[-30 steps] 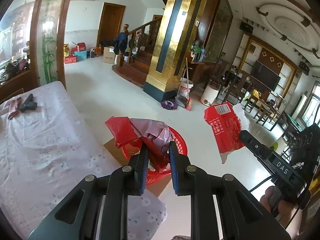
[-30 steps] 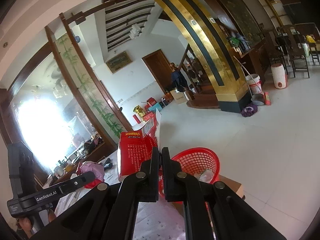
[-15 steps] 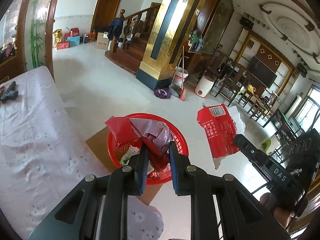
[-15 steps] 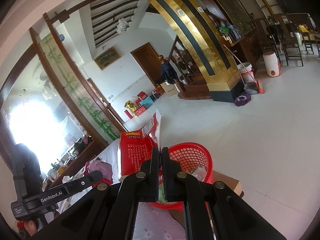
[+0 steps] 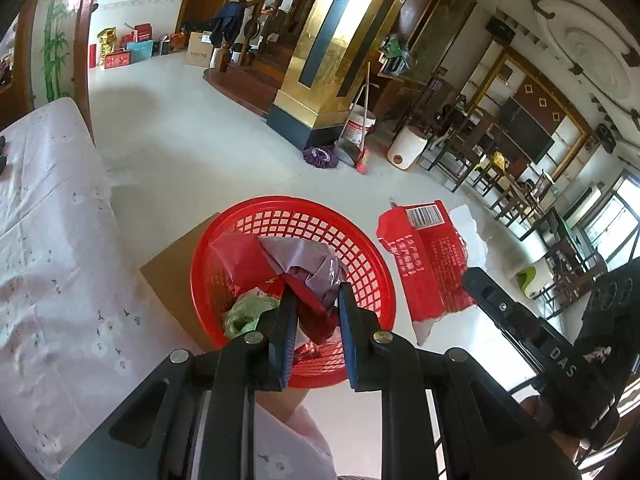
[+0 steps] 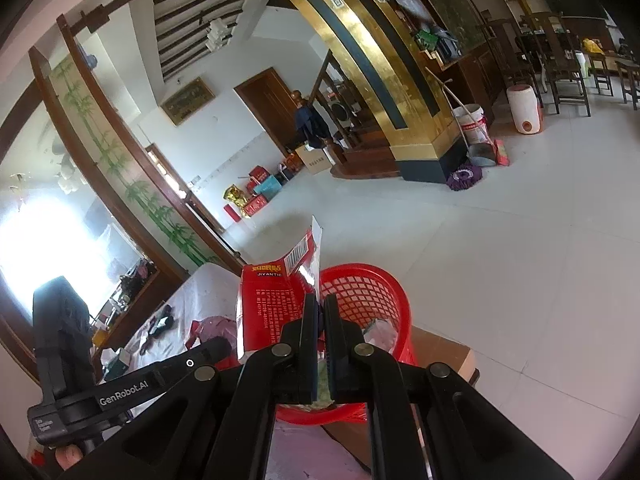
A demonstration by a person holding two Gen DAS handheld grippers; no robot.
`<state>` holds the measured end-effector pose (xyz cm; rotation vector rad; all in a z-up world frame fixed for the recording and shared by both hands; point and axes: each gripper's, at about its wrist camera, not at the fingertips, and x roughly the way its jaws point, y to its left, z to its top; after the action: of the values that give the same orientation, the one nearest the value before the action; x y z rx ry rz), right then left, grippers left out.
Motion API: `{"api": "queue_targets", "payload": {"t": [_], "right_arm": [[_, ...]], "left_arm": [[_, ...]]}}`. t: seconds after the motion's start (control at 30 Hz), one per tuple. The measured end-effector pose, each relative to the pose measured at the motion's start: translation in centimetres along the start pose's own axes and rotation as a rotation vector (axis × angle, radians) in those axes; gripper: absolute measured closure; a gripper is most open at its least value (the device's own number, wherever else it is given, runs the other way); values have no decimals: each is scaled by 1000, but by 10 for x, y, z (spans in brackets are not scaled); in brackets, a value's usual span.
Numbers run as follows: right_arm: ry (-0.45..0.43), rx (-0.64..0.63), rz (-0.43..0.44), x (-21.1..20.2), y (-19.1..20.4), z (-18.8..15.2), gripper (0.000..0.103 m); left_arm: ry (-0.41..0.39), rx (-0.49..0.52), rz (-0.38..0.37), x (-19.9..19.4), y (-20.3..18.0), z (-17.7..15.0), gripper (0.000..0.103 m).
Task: Collect trash
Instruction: 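Open both tools to drop the wrapper and snack box into the wastebasket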
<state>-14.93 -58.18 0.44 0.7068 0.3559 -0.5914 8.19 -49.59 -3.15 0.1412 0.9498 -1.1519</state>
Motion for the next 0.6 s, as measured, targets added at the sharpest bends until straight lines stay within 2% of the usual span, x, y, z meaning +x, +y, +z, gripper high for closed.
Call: {"api": "queue_targets", "payload": {"t": [0.27,0.47,0.53,0.6], "right_arm": [[44,32,-31,27,-14,-4,99],[70,33,-44,43,-18,-4,97],[91,33,-43,50,-18,-5,96],[108,30,-44,54,-17,-7,69]], "left_arm": [[51,-8,8,24,5,-3,84],[78,4,42,34,4,-2,83],[87,-5,50,37,7,-4,74],[98,-20,53,32,11,-6,55]]}}
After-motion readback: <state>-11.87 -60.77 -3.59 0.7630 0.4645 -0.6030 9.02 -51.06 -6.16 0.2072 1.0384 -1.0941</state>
